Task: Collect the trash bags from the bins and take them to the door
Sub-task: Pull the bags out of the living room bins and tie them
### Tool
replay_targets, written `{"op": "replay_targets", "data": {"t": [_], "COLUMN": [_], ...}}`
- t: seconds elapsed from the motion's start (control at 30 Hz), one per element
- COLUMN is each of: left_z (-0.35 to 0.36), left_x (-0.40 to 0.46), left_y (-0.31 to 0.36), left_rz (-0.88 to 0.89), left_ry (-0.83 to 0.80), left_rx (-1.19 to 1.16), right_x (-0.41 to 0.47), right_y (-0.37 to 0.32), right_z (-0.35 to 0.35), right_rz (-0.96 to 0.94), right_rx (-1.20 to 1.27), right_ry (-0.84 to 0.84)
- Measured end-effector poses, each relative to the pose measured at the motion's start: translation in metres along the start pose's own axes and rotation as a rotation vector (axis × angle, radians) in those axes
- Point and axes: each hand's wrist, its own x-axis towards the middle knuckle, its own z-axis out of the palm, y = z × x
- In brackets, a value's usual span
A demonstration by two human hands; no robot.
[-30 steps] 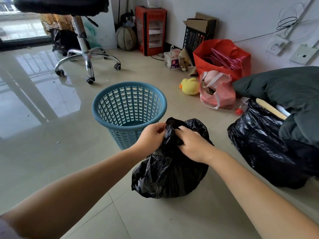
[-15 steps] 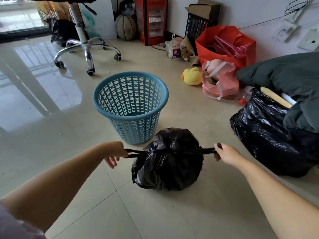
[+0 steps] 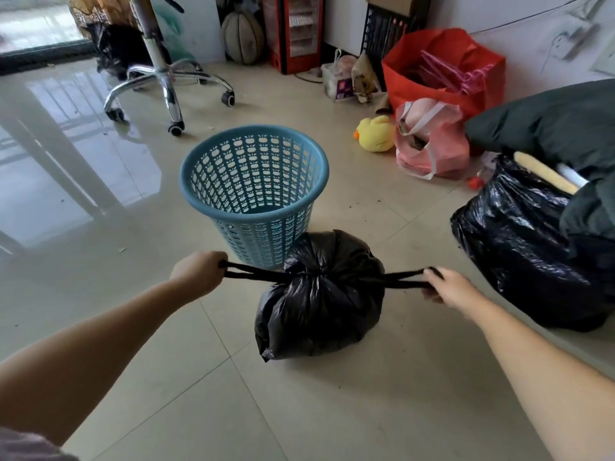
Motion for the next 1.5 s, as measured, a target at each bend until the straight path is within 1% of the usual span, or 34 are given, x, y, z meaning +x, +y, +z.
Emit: {"op": "replay_targets", "data": {"t": [0.07, 0.1, 0.17, 0.23, 0.3, 0.37, 0.4, 0.47, 0.53, 0.63, 0.7, 0.73, 0.8, 0.87, 0.9, 0.93, 0.97, 1.03, 1.07, 1.1, 1.13, 1.23, 1.4, 1.5], "left_z": [-0.009, -0.016, -0.032, -0.047, -0.055, -0.056, -0.055, -0.057, -0.058, -0.056, -0.048, -0.044, -0.040, -0.041, -0.042, -0.041, -0.038, -0.028, -0.020, -0.012, -0.006, 0.005, 0.017, 0.010], "left_x": [-0.007, -0.011, -0.019, -0.026, -0.029, -0.028, -0.027, -0.027, -0.027, -0.024, -0.021, -0.021, -0.023, -0.022, -0.021, -0.018, -0.016, -0.013, -0.012, -0.010, -0.009, -0.002, 0.003, -0.011], "left_y": [0.016, 0.029, 0.061, 0.097, 0.124, 0.139, 0.142, 0.145, 0.145, 0.141, 0.136, 0.135, 0.134, 0.134, 0.134, 0.134, 0.134, 0.135, 0.136, 0.136, 0.137, 0.134, 0.126, 0.128], "left_rz": [0.134, 0.205, 0.322, 0.376, 0.425, 0.451, 0.465, 0.524, 0.578, 0.582, 0.551, 0.529, 0.490, 0.433, 0.398, 0.371, 0.358, 0.400, 0.447, 0.495, 0.517, 0.506, 0.551, 0.481], "left_ry": [0.095, 0.128, 0.166, 0.124, 0.051, 0.004, -0.011, -0.023, -0.078, -0.228, -0.312, -0.347, -0.408, -0.496, -0.533, -0.544, -0.513, -0.392, -0.341, -0.313, -0.305, -0.282, -0.204, -0.227], "left_rx": [-0.094, -0.197, -0.478, -0.713, -0.826, -0.815, -0.758, -0.573, -0.440, -0.448, -0.553, -0.661, -0.950, -1.219, -1.288, -1.289, -1.175, -0.728, -0.534, -0.424, -0.376, -0.326, -0.263, -0.309], "right_x": [-0.005, -0.009, -0.019, -0.036, -0.054, -0.071, -0.076, -0.082, -0.080, -0.074, -0.074, -0.076, -0.077, -0.071, -0.065, -0.059, -0.054, -0.048, -0.047, -0.047, -0.047, -0.044, -0.041, -0.055], "right_y": [-0.032, -0.051, -0.091, -0.128, -0.151, -0.160, -0.161, -0.160, -0.157, -0.155, -0.156, -0.158, -0.160, -0.154, -0.149, -0.141, -0.132, -0.112, -0.104, -0.098, -0.094, -0.091, -0.090, -0.101], "right_z": [-0.005, -0.006, -0.002, 0.007, 0.020, 0.035, 0.042, 0.049, 0.047, 0.038, 0.035, 0.034, 0.035, 0.035, 0.036, 0.038, 0.040, 0.047, 0.052, 0.055, 0.058, 0.063, 0.068, 0.063], "right_rz": [0.037, 0.014, -0.105, -0.222, -0.270, -0.349, -0.408, -0.475, -0.469, -0.458, -0.479, -0.492, -0.480, -0.423, -0.417, -0.437, -0.482, -0.590, -0.625, -0.644, -0.655, -0.676, -0.715, -0.651], "right_rx": [0.432, 0.577, 0.675, 0.680, 0.551, 0.281, 0.167, 0.063, 0.055, 0.011, 0.010, 0.043, 0.180, 0.295, 0.286, 0.209, 0.066, -0.271, -0.390, -0.470, -0.523, -0.627, -0.679, -0.712], "right_ry": [-0.055, -0.095, -0.168, -0.295, -0.520, -0.705, -0.742, -0.743, -0.734, -0.719, -0.729, -0.742, -0.748, -0.674, -0.603, -0.511, -0.411, -0.273, -0.255, -0.256, -0.260, -0.249, -0.259, -0.298]}}
